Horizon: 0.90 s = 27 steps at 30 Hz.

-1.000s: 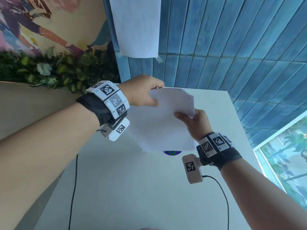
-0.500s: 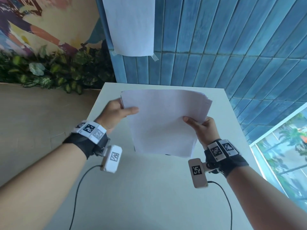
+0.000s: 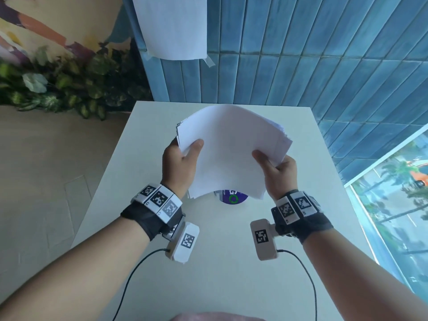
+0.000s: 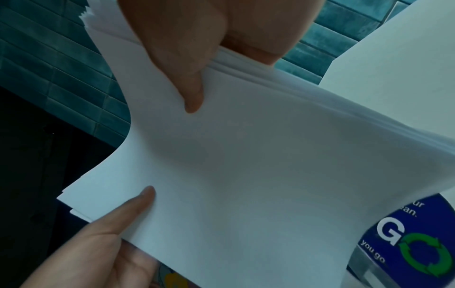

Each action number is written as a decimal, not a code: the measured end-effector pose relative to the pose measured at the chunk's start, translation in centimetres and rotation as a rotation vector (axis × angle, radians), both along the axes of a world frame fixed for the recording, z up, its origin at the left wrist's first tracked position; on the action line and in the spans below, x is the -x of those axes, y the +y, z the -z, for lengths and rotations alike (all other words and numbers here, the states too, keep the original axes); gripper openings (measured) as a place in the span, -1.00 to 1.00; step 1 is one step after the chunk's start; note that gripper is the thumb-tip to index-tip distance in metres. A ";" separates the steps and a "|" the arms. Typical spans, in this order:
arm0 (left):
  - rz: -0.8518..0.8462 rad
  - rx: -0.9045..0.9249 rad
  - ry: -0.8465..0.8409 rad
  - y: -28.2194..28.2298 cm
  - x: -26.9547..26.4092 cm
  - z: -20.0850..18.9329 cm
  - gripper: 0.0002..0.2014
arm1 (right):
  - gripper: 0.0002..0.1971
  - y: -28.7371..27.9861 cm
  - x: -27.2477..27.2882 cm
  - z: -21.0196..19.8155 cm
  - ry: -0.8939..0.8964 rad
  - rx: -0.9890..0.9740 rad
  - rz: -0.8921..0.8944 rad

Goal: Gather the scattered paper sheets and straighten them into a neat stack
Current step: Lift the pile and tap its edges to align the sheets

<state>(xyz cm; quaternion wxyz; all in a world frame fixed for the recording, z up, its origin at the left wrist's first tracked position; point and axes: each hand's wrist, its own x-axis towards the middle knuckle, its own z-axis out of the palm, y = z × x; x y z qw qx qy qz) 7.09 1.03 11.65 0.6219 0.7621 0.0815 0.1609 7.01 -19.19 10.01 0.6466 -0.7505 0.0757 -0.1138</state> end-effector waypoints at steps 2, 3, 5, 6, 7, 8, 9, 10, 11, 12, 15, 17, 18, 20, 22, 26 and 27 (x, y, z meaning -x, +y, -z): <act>-0.012 0.018 -0.010 -0.1 0.1 0.5 -0.92 | -0.50 0.3 0.0 0.2 0.009 0.017 -0.003; -0.018 0.019 -0.003 0.0 0.1 0.8 -0.91 | -0.54 0.4 -0.1 0.4 0.017 0.021 -0.006; -0.020 0.019 0.010 0.2 0.1 1.5 -0.89 | -0.65 0.4 0.0 0.7 0.032 0.029 -0.001; -0.017 0.021 0.010 0.2 0.2 1.7 -0.85 | -0.69 0.4 0.1 0.9 0.037 0.043 0.003; -0.016 0.025 0.004 0.2 0.2 1.8 -0.79 | -0.74 0.4 0.1 1.1 0.036 0.050 0.007; -0.015 0.030 -0.008 0.3 0.2 1.8 -0.70 | -0.81 0.4 0.2 1.2 0.034 0.046 0.002; -0.016 0.034 -0.025 0.3 0.2 1.9 -0.62 | -0.83 0.5 0.3 1.4 0.031 0.033 0.004; -0.022 0.033 -0.041 0.3 0.2 1.9 -0.54 | -0.74 0.6 0.3 1.5 0.023 0.009 0.013; -0.033 0.034 -0.058 0.3 0.1 2.0 -0.48 | -0.62 0.6 0.3 1.5 0.010 -0.024 0.027; -0.048 0.041 -0.077 0.3 0.0 2.1 -0.44 | -0.53 0.5 0.3 1.5 -0.009 -0.049 0.039; -0.073 0.062 -0.127 0.5 -0.3 2.2 -0.44 | -0.44 -0.1 -0.2 1.2 -0.071 -0.080 0.039; -0.061 0.037 -0.142 0.4 -0.8 2.3 -0.52 | -0.45 -0.6 -0.7 1.1 -0.057 -0.083 0.017; -0.055 0.009 -0.140 0.3 -0.9 2.1 -0.56 | -0.47 -0.6 -0.9 1.1 -0.045 -0.068 0.000; -0.034 -0.033 -0.145 0.0 -1.1 1.8 -0.59 | -0.52 -0.5 -1.3 1.1 -0.036 0.001 -0.028; 0.002 -0.058 -0.163 -0.3 -1.3 1.6 -0.52 | -0.59 -0.3 -1.6 1.0 -0.049 0.033 -0.037; 0.035 -0.037 -0.218 0.1 -1.6 1.3 -0.30 | -0.66 -0.9 -2.1 0.7 -0.061 -0.036 -0.009; 0.035 -0.022 -0.226 0.2 -1.7 1.3 -0.29 | -0.60 -1.1 -2.2 0.5 -0.065 -0.068 -0.006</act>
